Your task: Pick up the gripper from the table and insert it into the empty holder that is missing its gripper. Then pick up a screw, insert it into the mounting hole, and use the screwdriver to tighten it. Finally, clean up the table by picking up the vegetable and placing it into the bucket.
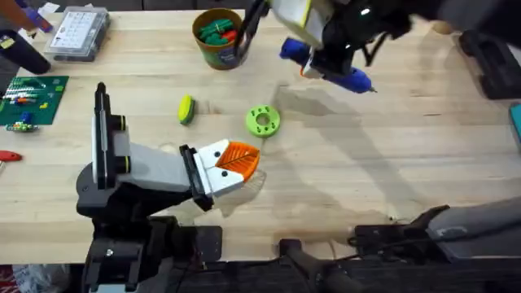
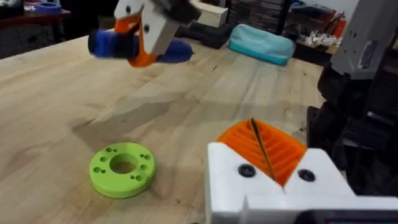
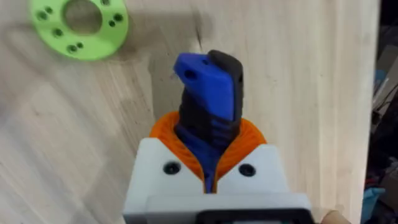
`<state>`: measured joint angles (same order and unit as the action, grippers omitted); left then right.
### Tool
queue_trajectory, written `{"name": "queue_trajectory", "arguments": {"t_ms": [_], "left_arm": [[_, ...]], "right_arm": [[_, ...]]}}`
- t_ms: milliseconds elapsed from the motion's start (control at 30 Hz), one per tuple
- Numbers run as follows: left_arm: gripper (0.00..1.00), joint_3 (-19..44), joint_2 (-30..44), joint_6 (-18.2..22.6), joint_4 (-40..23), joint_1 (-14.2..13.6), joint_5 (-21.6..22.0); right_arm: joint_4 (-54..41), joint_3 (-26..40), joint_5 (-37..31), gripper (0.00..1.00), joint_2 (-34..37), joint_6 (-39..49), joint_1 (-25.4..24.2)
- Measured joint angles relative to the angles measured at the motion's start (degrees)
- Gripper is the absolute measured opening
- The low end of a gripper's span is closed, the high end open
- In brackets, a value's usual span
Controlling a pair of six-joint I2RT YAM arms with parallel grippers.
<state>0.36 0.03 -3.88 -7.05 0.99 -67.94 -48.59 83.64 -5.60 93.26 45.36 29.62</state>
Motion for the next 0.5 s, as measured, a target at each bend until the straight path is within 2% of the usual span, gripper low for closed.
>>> {"name": "queue_trajectory", "arguments": {"t_ms": [300, 500], "left_arm": [[0.011, 0.0, 0.0, 0.0, 0.0, 0.0, 0.0], [0.011, 0.0, 0.0, 0.0, 0.0, 0.0, 0.0]], "right_arm": [[1.5, 0.1, -4.1, 0.034, 13.7, 4.4, -3.6], [1.7, 0.1, -7.1, 0.034, 18.7, 5.9, -5.4]]}}
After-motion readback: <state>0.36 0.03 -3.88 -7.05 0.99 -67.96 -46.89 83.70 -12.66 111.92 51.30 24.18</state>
